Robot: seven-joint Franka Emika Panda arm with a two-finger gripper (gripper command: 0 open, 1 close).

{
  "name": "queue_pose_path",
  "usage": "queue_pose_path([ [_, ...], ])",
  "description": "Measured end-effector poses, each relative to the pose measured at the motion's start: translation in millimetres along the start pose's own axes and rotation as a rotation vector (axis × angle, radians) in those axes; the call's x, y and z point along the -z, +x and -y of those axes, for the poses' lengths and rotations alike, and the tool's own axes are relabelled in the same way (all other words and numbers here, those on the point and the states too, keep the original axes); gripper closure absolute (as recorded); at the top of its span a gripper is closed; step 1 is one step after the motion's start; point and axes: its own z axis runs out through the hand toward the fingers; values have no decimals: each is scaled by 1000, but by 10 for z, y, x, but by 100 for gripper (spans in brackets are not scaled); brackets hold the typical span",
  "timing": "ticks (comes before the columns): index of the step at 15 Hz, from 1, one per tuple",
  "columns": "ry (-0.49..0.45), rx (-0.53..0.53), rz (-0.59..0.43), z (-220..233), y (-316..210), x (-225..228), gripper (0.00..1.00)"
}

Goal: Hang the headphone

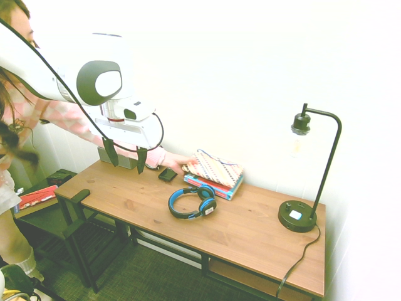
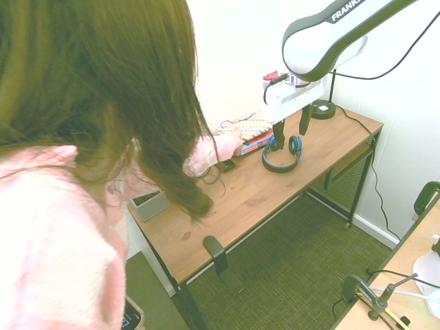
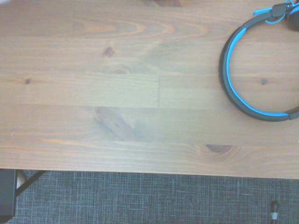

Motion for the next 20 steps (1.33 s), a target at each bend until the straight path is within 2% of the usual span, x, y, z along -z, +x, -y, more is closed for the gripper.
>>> queue_pose_path([
  [3, 4, -5, -9, 0, 21, -5, 0],
  [5, 17, 12, -54, 31, 115, -86, 0],
  [8, -15, 38, -104, 77, 355, -547, 0],
  [12, 4, 17, -123, 127, 688, -1129, 0],
  [20, -22, -46, -108, 148, 1351, -1685, 0],
])
